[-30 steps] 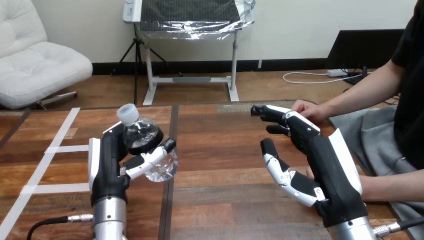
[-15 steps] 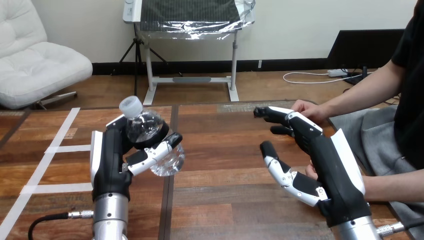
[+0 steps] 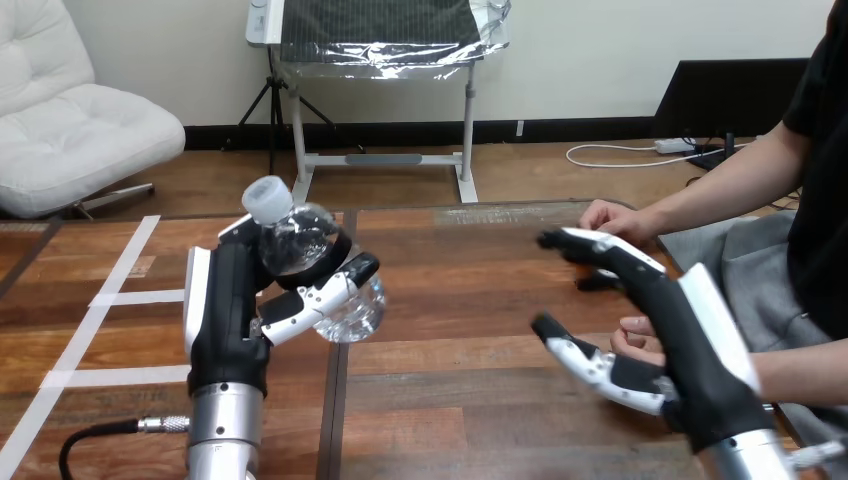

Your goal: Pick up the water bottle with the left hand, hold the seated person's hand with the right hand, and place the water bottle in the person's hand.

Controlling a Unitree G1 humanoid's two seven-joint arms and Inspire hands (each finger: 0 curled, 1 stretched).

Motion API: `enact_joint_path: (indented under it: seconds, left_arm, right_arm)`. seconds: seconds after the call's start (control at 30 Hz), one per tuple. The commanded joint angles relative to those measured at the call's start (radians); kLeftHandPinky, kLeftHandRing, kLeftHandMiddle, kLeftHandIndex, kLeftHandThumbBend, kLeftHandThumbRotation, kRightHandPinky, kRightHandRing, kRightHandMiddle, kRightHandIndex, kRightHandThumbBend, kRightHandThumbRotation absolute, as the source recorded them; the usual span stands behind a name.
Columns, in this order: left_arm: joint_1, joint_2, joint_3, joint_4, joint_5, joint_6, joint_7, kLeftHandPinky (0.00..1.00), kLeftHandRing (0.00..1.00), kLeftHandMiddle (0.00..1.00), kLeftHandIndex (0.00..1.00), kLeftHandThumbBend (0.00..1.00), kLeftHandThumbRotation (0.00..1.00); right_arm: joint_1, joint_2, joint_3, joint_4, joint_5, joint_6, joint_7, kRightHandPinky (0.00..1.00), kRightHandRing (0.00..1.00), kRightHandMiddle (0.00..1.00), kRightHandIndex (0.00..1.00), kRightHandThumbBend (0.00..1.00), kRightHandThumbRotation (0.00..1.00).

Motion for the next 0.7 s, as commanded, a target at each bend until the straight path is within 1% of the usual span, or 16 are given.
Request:
enact_joint_path:
  seconds: [0.0,0.03,0.07,0.13,0.2,0.23,0.27,0.33,0.37,0.43,0.47,0.53,0.57,0.67]
  left_arm:
    - [-0.044,-0.020,-0.020,-0.217,-0.030,-0.009,-0.026,0.43,0.41,0.42,0.49,0.61,0.00]
    - [-0.041,-0.021,-0.020,-0.220,-0.028,-0.010,-0.028,0.43,0.41,0.42,0.49,0.61,0.00]
    - [-0.035,-0.023,-0.021,-0.228,-0.027,-0.010,-0.030,0.42,0.41,0.42,0.49,0.61,0.00]
    - [-0.029,-0.027,-0.022,-0.239,-0.025,-0.009,-0.032,0.42,0.41,0.42,0.49,0.62,0.00]
    - [-0.021,-0.030,-0.023,-0.250,-0.028,-0.008,-0.038,0.42,0.41,0.42,0.49,0.62,0.00]
    - [-0.019,-0.032,-0.023,-0.254,-0.028,-0.007,-0.041,0.42,0.41,0.42,0.49,0.62,0.00]
    - [-0.015,-0.034,-0.024,-0.257,-0.033,-0.009,-0.045,0.42,0.41,0.42,0.49,0.62,0.00]
    - [-0.011,-0.036,-0.024,-0.262,-0.037,-0.010,-0.052,0.42,0.41,0.42,0.49,0.62,0.00]
    - [-0.008,-0.037,-0.024,-0.264,-0.043,-0.011,-0.058,0.42,0.41,0.42,0.49,0.62,0.00]
    - [-0.004,-0.039,-0.025,-0.269,-0.050,-0.009,-0.065,0.42,0.41,0.42,0.50,0.62,0.00]
    - [-0.002,-0.039,-0.024,-0.270,-0.050,-0.011,-0.066,0.42,0.41,0.42,0.50,0.62,0.00]
    - [0.001,-0.039,-0.024,-0.272,-0.049,-0.011,-0.068,0.42,0.41,0.43,0.50,0.62,0.00]
    - [0.002,-0.039,-0.024,-0.272,-0.048,-0.014,-0.070,0.42,0.41,0.43,0.50,0.61,0.00]
    - [0.006,-0.041,-0.023,-0.277,-0.044,-0.014,-0.072,0.42,0.41,0.43,0.50,0.61,0.00]
  right_arm:
    - [-0.113,-0.097,-0.093,-0.103,-0.070,0.055,0.001,0.66,0.81,0.85,0.78,0.62,0.00]
    - [-0.114,-0.104,-0.096,-0.105,-0.077,0.060,0.002,0.67,0.81,0.85,0.78,0.64,0.00]
    - [-0.119,-0.128,-0.105,-0.106,-0.100,0.077,0.011,0.67,0.81,0.85,0.79,0.64,0.00]
    - [-0.124,-0.155,-0.115,-0.108,-0.125,0.098,0.021,0.70,0.81,0.85,0.79,0.68,0.00]
    - [-0.128,-0.185,-0.126,-0.117,-0.139,0.140,0.053,0.72,0.82,0.86,0.81,0.70,0.00]
    - [-0.129,-0.193,-0.128,-0.120,-0.142,0.153,0.062,0.75,0.84,0.88,0.82,0.71,0.00]
    - [-0.132,-0.211,-0.133,-0.123,-0.152,0.174,0.080,0.75,0.85,0.88,0.82,0.72,0.00]
    - [-0.136,-0.229,-0.138,-0.127,-0.165,0.197,0.097,0.77,0.86,0.89,0.83,0.73,0.00]
    - [-0.140,-0.246,-0.141,-0.129,-0.177,0.215,0.114,0.77,0.86,0.90,0.84,0.74,0.00]
    - [-0.145,-0.266,-0.144,-0.132,-0.189,0.237,0.132,0.78,0.87,0.90,0.84,0.75,0.00]
    - [-0.149,-0.283,-0.146,-0.134,-0.194,0.258,0.154,0.78,0.87,0.90,0.84,0.75,0.00]
    - [-0.154,-0.301,-0.148,-0.138,-0.197,0.284,0.180,0.78,0.87,0.91,0.85,0.76,0.00]
    - [-0.159,-0.316,-0.149,-0.139,-0.208,0.304,0.197,0.78,0.88,0.91,0.86,0.77,0.00]
    - [-0.169,-0.344,-0.149,-0.140,-0.228,0.342,0.227,0.78,0.87,0.91,0.86,0.78,0.00]
